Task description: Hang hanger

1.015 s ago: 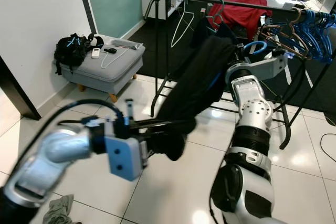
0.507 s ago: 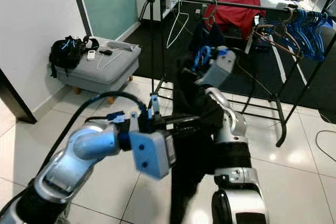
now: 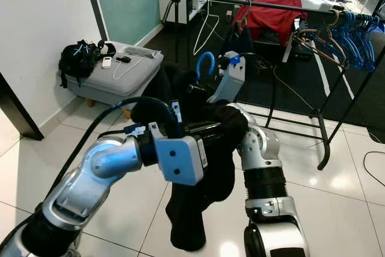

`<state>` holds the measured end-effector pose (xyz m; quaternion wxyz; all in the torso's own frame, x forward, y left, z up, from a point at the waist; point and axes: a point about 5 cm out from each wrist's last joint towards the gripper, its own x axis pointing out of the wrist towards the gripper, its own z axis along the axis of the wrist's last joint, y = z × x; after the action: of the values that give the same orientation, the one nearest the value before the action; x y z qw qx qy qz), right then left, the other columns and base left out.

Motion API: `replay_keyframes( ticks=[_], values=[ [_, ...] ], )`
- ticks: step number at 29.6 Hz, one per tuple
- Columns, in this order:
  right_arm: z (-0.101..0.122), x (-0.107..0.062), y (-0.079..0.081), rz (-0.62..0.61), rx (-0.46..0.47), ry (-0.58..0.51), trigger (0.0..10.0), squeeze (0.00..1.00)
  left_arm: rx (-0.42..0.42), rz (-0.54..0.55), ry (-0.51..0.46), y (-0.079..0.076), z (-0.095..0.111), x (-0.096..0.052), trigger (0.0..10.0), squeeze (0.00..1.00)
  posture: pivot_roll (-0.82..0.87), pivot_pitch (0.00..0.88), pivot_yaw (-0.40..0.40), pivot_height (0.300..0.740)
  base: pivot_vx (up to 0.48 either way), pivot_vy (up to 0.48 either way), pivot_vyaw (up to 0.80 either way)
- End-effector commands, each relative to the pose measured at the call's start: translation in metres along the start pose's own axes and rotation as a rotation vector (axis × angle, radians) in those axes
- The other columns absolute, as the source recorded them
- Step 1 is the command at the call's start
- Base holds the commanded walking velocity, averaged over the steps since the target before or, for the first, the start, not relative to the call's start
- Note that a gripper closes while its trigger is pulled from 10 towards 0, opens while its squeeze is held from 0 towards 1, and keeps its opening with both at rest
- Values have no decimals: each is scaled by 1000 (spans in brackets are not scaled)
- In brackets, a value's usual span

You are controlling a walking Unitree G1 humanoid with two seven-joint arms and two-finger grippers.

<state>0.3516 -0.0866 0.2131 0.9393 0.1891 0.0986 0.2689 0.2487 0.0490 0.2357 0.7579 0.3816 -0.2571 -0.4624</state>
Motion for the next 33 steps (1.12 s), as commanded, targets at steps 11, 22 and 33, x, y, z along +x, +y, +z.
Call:
replay_keyframes(
  ticks=[11,22,33],
  values=[
    [30,-19,-30,10,70,-29,10000,0,-130,-169,465,-37,-70,-70,10000,0,6,0,-61,740,0,0,0],
    [31,-21,-29,66,49,36,10000,0,-222,-128,385,-40,-55,-55,10000,1000,4,0,-66,740,0,0,0],
    [18,-23,-27,132,11,144,10000,0,-316,-55,261,-29,-38,-52,10000,1000,6,0,-64,740,0,0,0]
  ],
)
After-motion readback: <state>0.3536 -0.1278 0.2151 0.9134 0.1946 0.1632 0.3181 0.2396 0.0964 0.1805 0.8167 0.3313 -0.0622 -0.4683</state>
